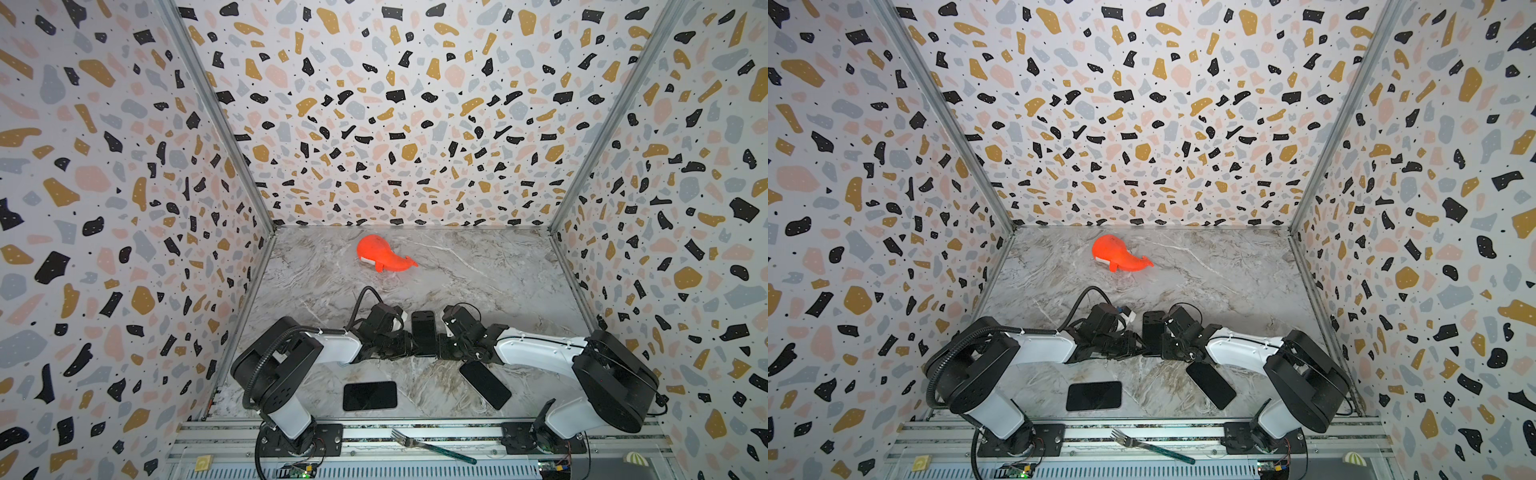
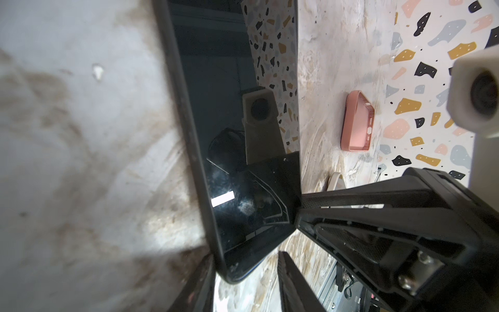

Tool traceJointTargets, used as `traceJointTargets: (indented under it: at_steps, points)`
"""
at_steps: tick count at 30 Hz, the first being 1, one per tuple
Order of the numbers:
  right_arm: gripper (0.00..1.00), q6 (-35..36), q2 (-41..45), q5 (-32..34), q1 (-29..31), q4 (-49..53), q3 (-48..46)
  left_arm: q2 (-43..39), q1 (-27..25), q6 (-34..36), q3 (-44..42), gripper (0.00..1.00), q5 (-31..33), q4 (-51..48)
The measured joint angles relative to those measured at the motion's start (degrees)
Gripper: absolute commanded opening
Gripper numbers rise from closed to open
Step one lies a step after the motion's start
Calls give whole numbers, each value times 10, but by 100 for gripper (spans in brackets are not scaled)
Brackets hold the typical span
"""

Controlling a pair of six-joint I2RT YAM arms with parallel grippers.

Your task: Put the phone into the phone case

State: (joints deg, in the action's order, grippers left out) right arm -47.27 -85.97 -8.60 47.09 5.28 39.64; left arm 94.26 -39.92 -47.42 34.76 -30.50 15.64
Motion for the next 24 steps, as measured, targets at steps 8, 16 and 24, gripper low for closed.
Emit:
traceJointTargets:
  at_steps: [8,16,24]
  points:
    - [13,-11,-1,7,5,-6,-3,0,0,-16,-10,41,0,21]
    - [10,-24,-6,20,9,-14,-7,0,0,-26,-16,41,0,35]
    - [10,-37,-6,28,9,-43,-19,0,0,-41,-24,41,1,51]
